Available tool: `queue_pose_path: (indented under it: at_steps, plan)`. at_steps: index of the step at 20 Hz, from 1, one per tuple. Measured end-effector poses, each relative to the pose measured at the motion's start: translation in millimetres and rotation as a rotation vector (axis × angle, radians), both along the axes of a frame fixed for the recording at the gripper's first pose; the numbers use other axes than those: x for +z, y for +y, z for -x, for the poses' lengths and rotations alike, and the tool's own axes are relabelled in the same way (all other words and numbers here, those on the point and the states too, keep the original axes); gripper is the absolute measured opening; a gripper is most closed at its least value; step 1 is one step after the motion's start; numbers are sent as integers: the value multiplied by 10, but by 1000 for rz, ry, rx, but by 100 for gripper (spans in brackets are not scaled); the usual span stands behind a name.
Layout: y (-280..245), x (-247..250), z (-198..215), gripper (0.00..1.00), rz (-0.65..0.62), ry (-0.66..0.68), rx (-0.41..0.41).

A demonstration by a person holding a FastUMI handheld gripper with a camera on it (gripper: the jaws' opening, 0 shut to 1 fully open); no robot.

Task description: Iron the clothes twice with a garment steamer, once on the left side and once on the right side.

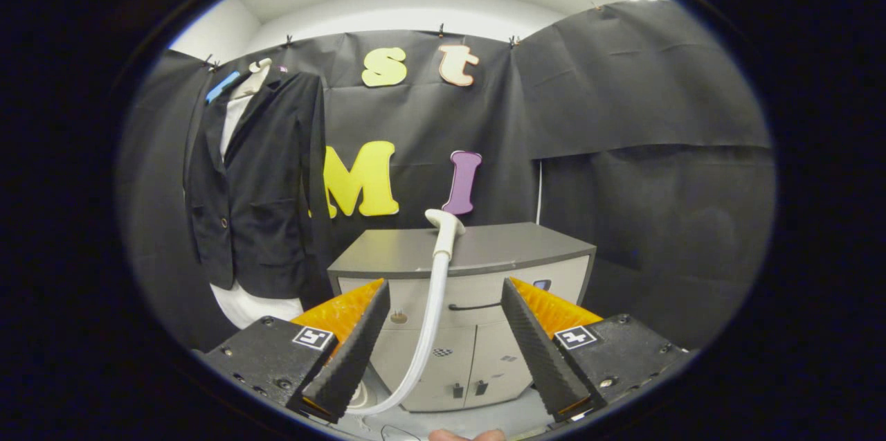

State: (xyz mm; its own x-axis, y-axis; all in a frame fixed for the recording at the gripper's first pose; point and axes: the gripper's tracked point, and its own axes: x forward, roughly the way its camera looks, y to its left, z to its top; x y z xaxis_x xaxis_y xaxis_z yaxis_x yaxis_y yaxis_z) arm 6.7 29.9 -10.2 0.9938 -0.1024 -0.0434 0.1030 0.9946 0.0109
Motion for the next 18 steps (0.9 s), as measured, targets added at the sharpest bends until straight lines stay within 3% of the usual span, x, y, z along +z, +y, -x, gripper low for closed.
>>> queue_pose_path:
  at_steps: [10, 18]
  plan:
    - [151, -82, -319, 100, 28, 32, -49]
    - [216, 219, -1282, 100, -30, 64, 62]
